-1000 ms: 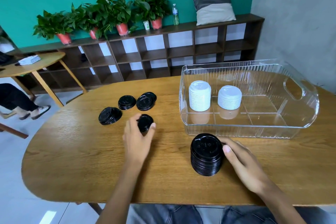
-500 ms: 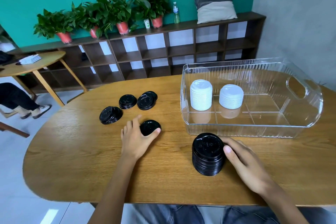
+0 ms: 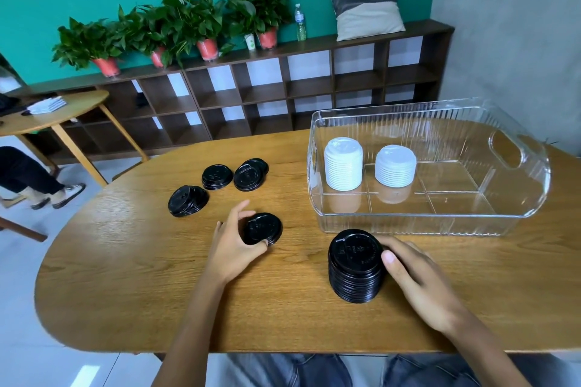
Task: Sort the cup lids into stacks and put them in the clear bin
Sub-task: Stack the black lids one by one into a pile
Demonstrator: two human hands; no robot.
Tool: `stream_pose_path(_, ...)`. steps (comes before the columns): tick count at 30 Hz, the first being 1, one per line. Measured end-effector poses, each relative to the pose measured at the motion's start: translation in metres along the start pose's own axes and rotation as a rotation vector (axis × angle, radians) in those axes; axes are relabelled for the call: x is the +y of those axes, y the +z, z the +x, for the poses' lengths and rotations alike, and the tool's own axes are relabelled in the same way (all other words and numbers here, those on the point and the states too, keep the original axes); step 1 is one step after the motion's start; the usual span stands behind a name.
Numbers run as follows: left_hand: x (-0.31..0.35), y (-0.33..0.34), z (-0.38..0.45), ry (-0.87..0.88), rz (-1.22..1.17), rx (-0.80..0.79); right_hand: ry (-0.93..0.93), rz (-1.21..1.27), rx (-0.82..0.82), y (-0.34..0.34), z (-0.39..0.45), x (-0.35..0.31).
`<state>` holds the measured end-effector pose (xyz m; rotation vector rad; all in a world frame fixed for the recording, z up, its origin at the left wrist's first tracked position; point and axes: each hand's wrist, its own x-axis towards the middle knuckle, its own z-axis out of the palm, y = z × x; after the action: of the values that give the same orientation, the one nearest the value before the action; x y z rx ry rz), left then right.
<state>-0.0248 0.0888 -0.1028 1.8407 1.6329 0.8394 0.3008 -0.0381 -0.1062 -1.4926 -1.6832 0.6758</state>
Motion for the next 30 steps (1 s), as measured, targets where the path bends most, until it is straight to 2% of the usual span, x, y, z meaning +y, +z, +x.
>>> stream_pose_path(5, 0.012, 0.002, -0.02, 0.048, -0.301, 0.049, 0.0, -0.002, 0.003, 0.0, 0.0, 0.0)
stream_pose_path(9, 0.052, 0.02, -0.055, 0.299, -0.514, 0.088, -0.026, 0.023, 0.016, -0.001, 0.0, -0.001)
stream_pose_path(13, 0.089, 0.05, -0.07, 0.44, -0.404, -0.011, -0.034, 0.083, 0.013, -0.001, 0.0, 0.001)
stream_pose_path(17, 0.095, 0.066, -0.07, 0.479, -0.278, -0.071, -0.042, 0.08, 0.005, -0.001, 0.001, 0.001)
stream_pose_path(30, 0.085, 0.076, -0.068, 0.461, -0.235, -0.028, -0.018, 0.007, -0.013, -0.002, 0.003, -0.003)
